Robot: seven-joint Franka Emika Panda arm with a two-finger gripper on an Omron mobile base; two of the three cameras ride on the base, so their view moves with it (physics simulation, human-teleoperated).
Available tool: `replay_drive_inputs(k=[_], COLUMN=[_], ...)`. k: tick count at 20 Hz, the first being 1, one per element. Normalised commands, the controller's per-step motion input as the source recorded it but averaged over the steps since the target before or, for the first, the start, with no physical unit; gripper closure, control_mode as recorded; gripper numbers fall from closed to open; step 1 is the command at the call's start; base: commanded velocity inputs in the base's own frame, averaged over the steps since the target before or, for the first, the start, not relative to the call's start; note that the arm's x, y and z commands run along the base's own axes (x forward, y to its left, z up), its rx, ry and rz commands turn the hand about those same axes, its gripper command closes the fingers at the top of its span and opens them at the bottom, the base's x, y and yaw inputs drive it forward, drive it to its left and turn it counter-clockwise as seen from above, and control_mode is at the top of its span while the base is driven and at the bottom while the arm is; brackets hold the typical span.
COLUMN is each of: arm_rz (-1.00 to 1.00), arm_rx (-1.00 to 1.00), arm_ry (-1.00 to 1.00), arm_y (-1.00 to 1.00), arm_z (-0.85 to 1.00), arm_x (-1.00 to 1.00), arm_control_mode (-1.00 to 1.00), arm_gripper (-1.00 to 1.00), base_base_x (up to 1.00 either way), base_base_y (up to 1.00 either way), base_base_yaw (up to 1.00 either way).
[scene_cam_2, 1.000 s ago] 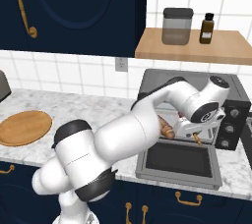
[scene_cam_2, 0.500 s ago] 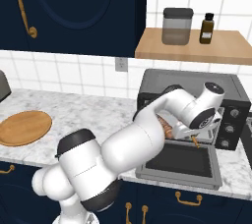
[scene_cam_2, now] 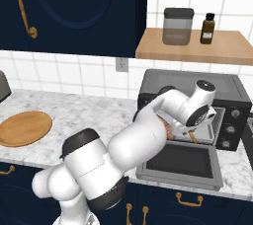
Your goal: Pick up the kebab skewer and baguette bread, and place them inside the toaster oven. Close the toaster oven door and start by setting the timer.
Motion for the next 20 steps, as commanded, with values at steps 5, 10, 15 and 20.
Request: replay_drive_inputs(k=[5, 10, 15, 20], arm_rz=[0.0, 0.0, 0.0, 0.0], arm_rx=[0.0, 0.0, 0.0, 0.0], arm_ry=[0.0, 0.0, 0.0, 0.0], arm_y=[0.0, 0.0, 0.0, 0.0], arm_z=[-0.15, -0.09, -0.17, -0.07], arm_x=[0.33, 0.28, 0.02, 0.16], arm_control_mode=[-1.0, -1.0, -1.0, -1.0], arm_gripper=[1.0, 1.0, -1.0, -1.0], base_base_x=[0.0, 0.0, 0.0, 0.0], base_base_y=[0.0, 0.0, 0.0, 0.0], base_base_yaw=[0.0, 0.0, 0.0, 0.0])
